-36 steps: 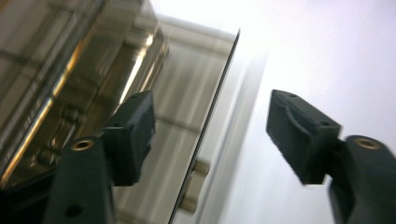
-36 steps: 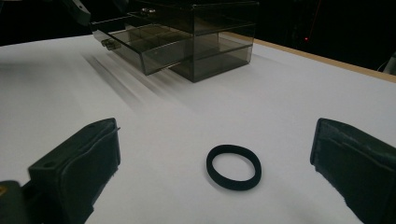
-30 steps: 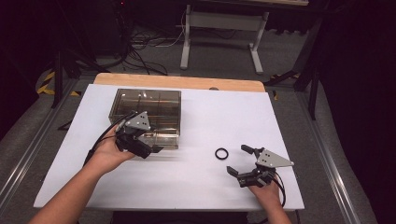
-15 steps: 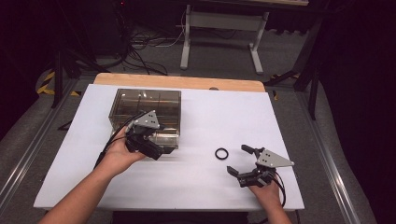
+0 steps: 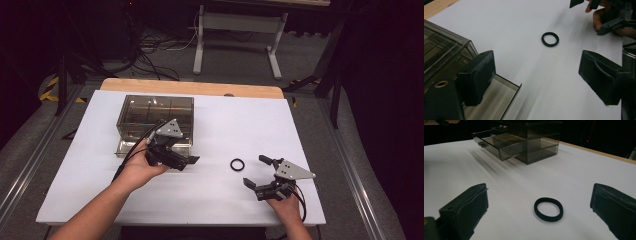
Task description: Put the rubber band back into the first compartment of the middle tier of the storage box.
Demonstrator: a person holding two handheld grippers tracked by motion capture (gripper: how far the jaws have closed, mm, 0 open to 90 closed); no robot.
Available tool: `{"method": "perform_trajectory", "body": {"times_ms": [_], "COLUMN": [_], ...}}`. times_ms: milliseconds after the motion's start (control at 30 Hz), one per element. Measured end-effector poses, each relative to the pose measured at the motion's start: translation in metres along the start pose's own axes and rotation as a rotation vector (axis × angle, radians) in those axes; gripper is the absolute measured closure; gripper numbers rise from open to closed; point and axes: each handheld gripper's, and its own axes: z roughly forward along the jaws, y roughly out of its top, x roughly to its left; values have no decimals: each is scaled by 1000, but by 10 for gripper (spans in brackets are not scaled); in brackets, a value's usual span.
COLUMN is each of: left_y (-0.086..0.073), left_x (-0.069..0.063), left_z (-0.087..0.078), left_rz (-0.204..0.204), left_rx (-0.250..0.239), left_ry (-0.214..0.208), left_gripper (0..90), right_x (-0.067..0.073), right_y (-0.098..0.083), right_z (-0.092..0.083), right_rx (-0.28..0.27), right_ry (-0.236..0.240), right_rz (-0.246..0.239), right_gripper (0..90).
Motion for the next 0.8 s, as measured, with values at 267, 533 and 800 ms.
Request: {"method": "perform_trajectory", "body": {"times_ms": [267, 533, 800], "left_y": [7, 13, 17], "left_x": [-6, -12, -15], "left_z": [8, 24, 44], "left_rz": [4, -30, -38], "left_rx": [-11, -2, 22], "left_ry": [-3, 7, 18], "left_gripper": [165, 193, 217], "right_x": [0, 0, 0], "right_y": [0, 0, 0], "right_z": [0, 0, 0], "right_rx": [-1, 0, 1], "right_ry": [2, 6, 10], "right_rz": [-2, -4, -3], "right_gripper": [20, 20, 20]}}
